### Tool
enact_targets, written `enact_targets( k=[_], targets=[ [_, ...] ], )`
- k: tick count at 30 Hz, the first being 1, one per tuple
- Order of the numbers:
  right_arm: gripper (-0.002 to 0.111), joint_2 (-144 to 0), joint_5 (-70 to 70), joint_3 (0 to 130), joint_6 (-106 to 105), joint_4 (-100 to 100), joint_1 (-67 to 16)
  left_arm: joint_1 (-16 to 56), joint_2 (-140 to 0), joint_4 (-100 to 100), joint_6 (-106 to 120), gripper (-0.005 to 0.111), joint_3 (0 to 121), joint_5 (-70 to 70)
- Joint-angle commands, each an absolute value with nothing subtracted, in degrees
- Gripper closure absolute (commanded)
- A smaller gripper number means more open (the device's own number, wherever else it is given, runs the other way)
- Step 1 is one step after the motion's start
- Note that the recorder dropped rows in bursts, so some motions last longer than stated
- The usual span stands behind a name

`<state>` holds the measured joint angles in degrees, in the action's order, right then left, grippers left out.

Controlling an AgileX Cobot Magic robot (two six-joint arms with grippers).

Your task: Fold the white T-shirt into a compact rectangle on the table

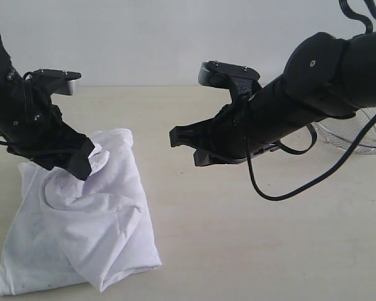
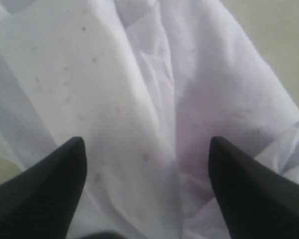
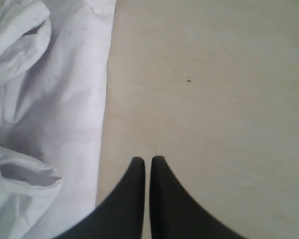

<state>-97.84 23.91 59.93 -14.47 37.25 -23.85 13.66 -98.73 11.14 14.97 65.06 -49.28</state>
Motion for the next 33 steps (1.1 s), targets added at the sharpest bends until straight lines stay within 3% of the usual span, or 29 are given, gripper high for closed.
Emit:
enact_targets(
  k=[1, 18, 23, 28, 33],
  targets=[
    [0.108, -97.1, 23.9, 59.7, -15.1, 36.7, -23.4, 14.1, -98.8, 8.1, 12.3, 0.041, 65.3, -46.2],
    [0.108, -97.1, 23.3, 59.7, -15.1, 36.8, -23.4, 17.4, -103.3, 3.2, 7.3, 0.043, 65.3, -44.0],
    [0.108, -97.1, 23.3, 59.7, -15.1, 36.8, -23.4, 17.4, -104.0, 1.3, 7.3, 0.062, 65.3, -42.8],
    [0.108, -97.1, 23.3, 59.7, -15.1, 36.8, -23.4, 17.2, -104.0, -4.8, 6.3, 0.102, 65.3, -44.5],
    [0.108, -97.1, 23.3, 59.7, -15.1, 36.8, -23.4, 17.2, -104.0, -18.5, -5.3, 0.102, 65.3, -48.0]
  ],
)
